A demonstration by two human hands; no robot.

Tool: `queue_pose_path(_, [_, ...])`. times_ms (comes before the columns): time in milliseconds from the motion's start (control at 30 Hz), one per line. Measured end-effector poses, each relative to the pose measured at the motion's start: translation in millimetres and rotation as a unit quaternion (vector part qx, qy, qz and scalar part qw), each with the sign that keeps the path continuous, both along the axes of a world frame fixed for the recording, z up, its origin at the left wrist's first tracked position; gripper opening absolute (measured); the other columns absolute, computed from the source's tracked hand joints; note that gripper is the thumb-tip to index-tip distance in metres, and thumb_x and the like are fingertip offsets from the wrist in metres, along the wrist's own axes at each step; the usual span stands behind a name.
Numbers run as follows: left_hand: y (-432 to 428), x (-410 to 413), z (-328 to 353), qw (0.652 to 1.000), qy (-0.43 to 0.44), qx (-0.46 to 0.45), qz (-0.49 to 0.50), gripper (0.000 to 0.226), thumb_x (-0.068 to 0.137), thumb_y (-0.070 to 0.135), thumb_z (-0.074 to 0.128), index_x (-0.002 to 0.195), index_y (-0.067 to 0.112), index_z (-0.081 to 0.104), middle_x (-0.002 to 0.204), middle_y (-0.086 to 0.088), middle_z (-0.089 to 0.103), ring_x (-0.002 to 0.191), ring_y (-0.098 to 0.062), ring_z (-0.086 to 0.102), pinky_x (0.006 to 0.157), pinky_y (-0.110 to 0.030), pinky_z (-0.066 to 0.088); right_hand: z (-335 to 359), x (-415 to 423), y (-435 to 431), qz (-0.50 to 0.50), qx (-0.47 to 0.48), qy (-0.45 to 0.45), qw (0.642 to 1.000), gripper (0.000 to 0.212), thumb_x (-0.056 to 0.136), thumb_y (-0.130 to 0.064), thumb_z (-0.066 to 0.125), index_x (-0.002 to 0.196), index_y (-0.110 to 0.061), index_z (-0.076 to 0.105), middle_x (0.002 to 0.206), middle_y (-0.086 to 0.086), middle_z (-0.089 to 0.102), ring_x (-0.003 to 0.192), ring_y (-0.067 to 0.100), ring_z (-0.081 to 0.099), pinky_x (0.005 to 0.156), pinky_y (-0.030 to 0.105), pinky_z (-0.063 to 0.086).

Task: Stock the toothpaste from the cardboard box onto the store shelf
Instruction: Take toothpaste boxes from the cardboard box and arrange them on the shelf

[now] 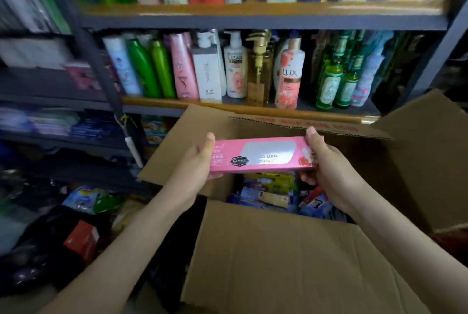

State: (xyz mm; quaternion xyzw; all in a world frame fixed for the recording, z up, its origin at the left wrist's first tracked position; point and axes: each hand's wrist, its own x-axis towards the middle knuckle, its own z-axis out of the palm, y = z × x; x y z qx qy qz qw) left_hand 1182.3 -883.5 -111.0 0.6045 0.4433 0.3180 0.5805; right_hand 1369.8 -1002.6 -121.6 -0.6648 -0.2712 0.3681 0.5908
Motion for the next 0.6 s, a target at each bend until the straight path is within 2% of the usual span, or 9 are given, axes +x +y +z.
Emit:
queue_pose_path(100, [2.6,-28.7,6.1,0.998,0.009,0.031,0.055,0.037,0.102,0.047,0.033,0.088,0.022,0.057,0.080,-0.003,0.065,0.075,-0.015,0.065,0.078,-0.034,0.056,4.8,-25.8,14.1,0.024,0.009,0.001,1.000,0.052,0.092,-0.063,0.039,0.085,-0.015,0.059,0.058,-0.001,0.054,0.049,0.014,0.046,0.049,0.027,0.032])
queue_pose_path(200, [14.4,-60.2,5.1,0.996,0.034,0.040,0.078,0.048,0.099,0.056,0.031,0.090,0.019,0.061,0.091,-0.010,0.069,0.090,-0.025,0.067,0.093,-0.043,0.052,13.4,-50.9,29.6,0.036,0.019,-0.001,0.999,0.049,0.095,-0.059,0.038,0.082,-0.016,0.059,0.060,0.001,0.054,0.050,0.015,0.045,0.050,0.028,0.031])
queue_pose_path(267, [22.4,-81.0,3.3,0.994,0.043,0.039,0.090,0.055,0.098,0.059,0.031,0.097,0.014,0.063,0.098,-0.016,0.070,0.093,-0.028,0.067,0.095,-0.047,0.050,19.6,-68.8,43.0,0.041,0.021,-0.002,0.999,0.048,0.095,-0.058,0.038,0.080,-0.017,0.058,0.061,0.001,0.055,0.052,0.015,0.046,0.053,0.029,0.033])
queue_pose_path(333, [32.5,-102.6,1.8,0.992,0.049,0.038,0.112,0.057,0.098,0.057,0.031,0.105,0.011,0.063,0.097,-0.015,0.070,0.085,-0.024,0.068,0.085,-0.041,0.057,22.8,-88.9,60.0,0.051,0.018,-0.004,0.999,0.048,0.095,-0.058,0.037,0.084,-0.016,0.058,0.064,0.004,0.057,0.054,0.016,0.048,0.055,0.029,0.036])
queue_pose_path(433, [51.8,-143.8,2.8,0.986,0.040,0.040,0.159,0.051,0.100,0.052,0.032,0.099,0.012,0.064,0.088,-0.010,0.070,0.072,-0.017,0.067,0.063,-0.026,0.058,23.3,-126.7,94.4,0.071,0.016,-0.014,0.997,0.050,0.095,-0.059,0.037,0.082,-0.015,0.055,0.061,0.006,0.054,0.048,0.017,0.048,0.050,0.028,0.034])
queue_pose_path(533, [78.3,-195.9,2.6,0.980,0.014,0.042,0.194,0.050,0.101,0.049,0.034,0.104,0.007,0.062,0.086,-0.009,0.068,0.069,-0.015,0.065,0.055,-0.022,0.054,21.3,-176.8,135.3,0.093,0.022,-0.028,0.995,0.051,0.094,-0.060,0.037,0.078,-0.014,0.054,0.054,0.006,0.051,0.042,0.018,0.045,0.041,0.024,0.029])
queue_pose_path(600, [98.1,-230.3,5.0,0.972,-0.030,0.026,0.233,0.044,0.101,0.045,0.038,0.113,0.004,0.050,0.091,-0.007,0.062,0.072,-0.013,0.063,0.057,-0.022,0.052,19.0,-212.5,165.5,0.105,0.045,-0.026,0.993,0.051,0.094,-0.059,0.039,0.077,-0.014,0.054,0.052,0.005,0.051,0.041,0.018,0.044,0.039,0.023,0.030])
